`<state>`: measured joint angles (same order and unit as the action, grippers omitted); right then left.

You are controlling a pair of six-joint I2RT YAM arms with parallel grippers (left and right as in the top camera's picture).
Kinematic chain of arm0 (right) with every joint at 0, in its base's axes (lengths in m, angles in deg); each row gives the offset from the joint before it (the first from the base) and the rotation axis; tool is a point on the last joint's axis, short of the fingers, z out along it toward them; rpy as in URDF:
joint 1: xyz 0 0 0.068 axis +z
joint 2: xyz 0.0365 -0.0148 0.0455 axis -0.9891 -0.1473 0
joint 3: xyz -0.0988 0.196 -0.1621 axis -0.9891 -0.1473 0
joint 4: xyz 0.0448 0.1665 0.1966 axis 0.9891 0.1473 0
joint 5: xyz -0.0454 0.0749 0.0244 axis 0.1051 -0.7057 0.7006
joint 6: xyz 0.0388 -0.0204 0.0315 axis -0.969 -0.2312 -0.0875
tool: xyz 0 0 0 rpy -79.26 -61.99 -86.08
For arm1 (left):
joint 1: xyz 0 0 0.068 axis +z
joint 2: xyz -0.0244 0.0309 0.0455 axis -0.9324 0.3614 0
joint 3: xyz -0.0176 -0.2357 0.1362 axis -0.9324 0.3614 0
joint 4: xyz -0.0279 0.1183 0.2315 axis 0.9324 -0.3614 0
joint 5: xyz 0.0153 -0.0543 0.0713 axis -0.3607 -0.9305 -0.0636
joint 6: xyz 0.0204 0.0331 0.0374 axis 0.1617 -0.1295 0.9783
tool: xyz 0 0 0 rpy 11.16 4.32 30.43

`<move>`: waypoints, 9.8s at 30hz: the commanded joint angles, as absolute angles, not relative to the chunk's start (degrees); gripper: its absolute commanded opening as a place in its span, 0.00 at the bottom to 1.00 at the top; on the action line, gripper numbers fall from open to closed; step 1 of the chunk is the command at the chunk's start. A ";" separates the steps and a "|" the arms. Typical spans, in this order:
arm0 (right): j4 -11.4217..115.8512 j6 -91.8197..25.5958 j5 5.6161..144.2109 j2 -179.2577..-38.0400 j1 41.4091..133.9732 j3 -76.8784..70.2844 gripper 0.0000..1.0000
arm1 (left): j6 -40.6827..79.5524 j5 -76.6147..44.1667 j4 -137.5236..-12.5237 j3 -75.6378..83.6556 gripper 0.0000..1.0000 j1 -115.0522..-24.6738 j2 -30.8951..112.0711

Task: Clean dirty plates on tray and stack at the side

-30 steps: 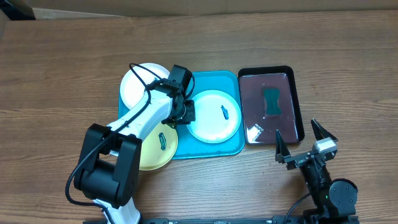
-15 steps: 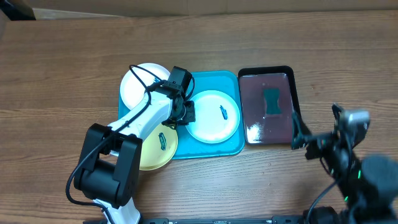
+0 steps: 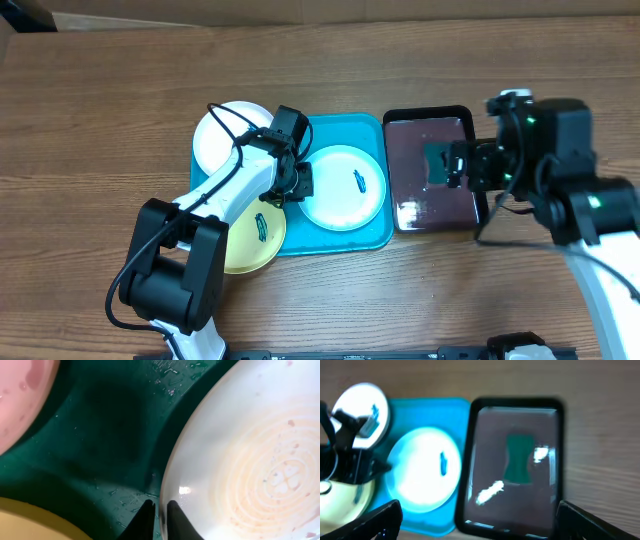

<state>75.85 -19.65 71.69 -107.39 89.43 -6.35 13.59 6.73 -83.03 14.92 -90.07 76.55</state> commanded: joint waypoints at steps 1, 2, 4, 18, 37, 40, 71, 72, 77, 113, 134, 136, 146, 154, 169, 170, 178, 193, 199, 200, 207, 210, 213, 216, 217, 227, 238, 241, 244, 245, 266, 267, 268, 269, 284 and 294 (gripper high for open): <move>75.98 -19.84 63.58 -109.75 89.28 -4.77 1.00 | 13.41 6.90 -82.95 13.58 0.11 -89.72 77.36; 76.18 -19.82 63.36 -110.54 89.28 -4.77 1.00 | 13.44 6.90 -82.77 13.58 0.10 -89.72 77.36; 76.07 -19.17 63.41 -111.37 89.28 -4.77 1.00 | 13.41 6.90 -82.66 13.58 0.07 -89.74 77.36; 74.04 -25.94 82.16 -128.33 89.28 -3.96 0.86 | 13.44 6.94 -82.40 13.60 0.04 -89.74 77.38; 67.83 -25.86 83.34 -145.71 91.24 -4.12 0.72 | 13.44 6.97 -82.42 13.67 0.06 -89.85 77.38; 66.63 -25.86 83.34 -145.71 91.88 -4.40 0.70 | 13.44 6.97 -82.42 13.67 0.06 -89.85 77.38; 78.87 -25.86 82.66 -145.69 93.58 -4.44 0.04 | 13.44 6.97 -82.49 13.67 0.08 -89.85 77.38; 80.46 -25.88 82.64 -145.69 93.58 -3.33 0.20 | 13.44 6.97 -82.47 13.67 0.08 -89.85 77.38; 81.69 -24.78 83.08 -145.69 93.58 -1.76 0.79 | 13.46 6.97 -82.51 13.67 0.10 -89.85 77.38; 72.40 -36.24 87.78 -145.71 93.47 -7.42 0.58 | 13.87 6.94 -82.88 13.67 0.11 -89.85 77.38; 84.38 -34.75 87.36 -144.99 93.47 9.89 0.04 | 13.87 7.58 -80.17 13.67 0.20 -89.83 77.38; 85.75 -34.01 87.34 -144.99 93.47 12.80 0.04 | 13.85 7.58 -79.78 13.67 0.12 -89.83 77.38; 85.75 -33.79 83.08 -144.99 93.47 13.13 0.04 | 11.73 10.90 -81.77 13.65 0.04 -89.28 77.38; 88.31 -30.99 86.40 -145.05 93.80 12.78 0.04 | 10.46 9.15 -82.79 13.65 0.09 -86.07 77.38; 86.98 -28.37 92.08 -145.23 99.46 12.78 0.04 | 10.70 8.37 -82.79 13.65 0.21 -86.20 77.38; 87.00 -28.37 92.08 -145.27 99.50 12.78 0.04 | 10.88 8.37 -82.79 13.65 0.20 -86.20 77.38; 86.87 -28.28 92.39 -145.27 99.53 12.78 0.04 | 10.86 8.37 -82.77 13.65 0.24 -86.20 77.38; 86.72 -28.08 91.93 -145.27 99.53 10.20 0.04 | 10.86 8.37 -82.79 13.67 0.09 -86.20 77.38; 80.95 -27.89 91.91 -145.27 99.53 3.86 0.04 | 10.86 8.37 -82.82 13.67 0.06 -86.20 77.38; 80.36 -27.89 91.91 -145.27 99.53 3.23 0.04 | 10.86 8.37 -82.82 13.67 0.06 -86.20 77.38; 68.42 -26.62 91.93 -145.29 99.46 -6.13 0.04 | 10.86 8.37 -82.99 13.67 0.07 -86.20 77.38; 65.93 -26.64 91.93 -145.29 99.46 -8.55 0.18 | 10.86 8.37 -83.03 13.67 0.07 -86.20 77.38; 66.00 -26.62 91.95 -145.29 99.46 -8.86 0.24 | 10.86 8.39 -83.01 13.67 0.07 -86.20 77.38; 65.89 -26.62 91.95 -145.29 99.46 -8.86 0.25 | 10.86 8.39 -83.01 13.67 0.07 -86.20 77.38; 65.76 -26.62 91.95 -145.29 99.46 -8.86 0.25 | 10.86 8.39 -83.01 13.67 0.07 -86.20 77.38; 65.78 -26.60 92.58 -145.27 99.46 -8.01 0.33 | 10.86 8.39 -82.99 13.76 0.07 -86.20 77.38; 66.21 -26.62 92.58 -145.27 99.46 -6.54 0.49 | 10.86 8.41 -82.79 14.08 0.07 -86.20 77.38; 66.19 -26.60 92.58 -145.27 99.44 -6.54 0.48 | 10.86 8.41 -82.77 14.08 0.07 -86.20 77.38; 66.37 -26.62 92.54 -145.27 99.46 -6.54 0.41 | 10.86 8.41 -82.77 14.08 0.07 -86.20 77.38; 66.41 -26.62 92.56 -145.27 99.46 -6.54 0.36 | 10.86 8.39 -82.79 14.08 0.07 -86.20 77.38; 67.37 -26.60 92.54 -145.27 99.46 -6.13 0.42 | 10.86 8.39 -82.79 14.08 0.08 -86.20 77.38; 67.88 -26.60 92.54 -145.27 99.46 -5.76 0.42 | 10.86 8.39 -82.79 14.08 0.08 -86.20 77.38; 68.40 -26.60 92.56 -145.27 99.46 -5.36 0.42 | 10.86 8.39 -82.79 14.08 0.08 -86.20 77.38; 69.14 -26.60 92.56 -145.27 99.44 -4.71 0.42 | 10.86 8.39 -82.79 14.08 0.08 -86.20 77.41; 70.65 -26.64 92.32 -145.27 99.42 -4.12 0.44 | 10.86 8.39 -82.84 14.08 0.09 -86.20 77.38; 69.14 -26.64 92.28 -145.27 99.42 -5.65 0.43 | 10.86 8.39 -82.84 14.08 0.09 -86.20 77.41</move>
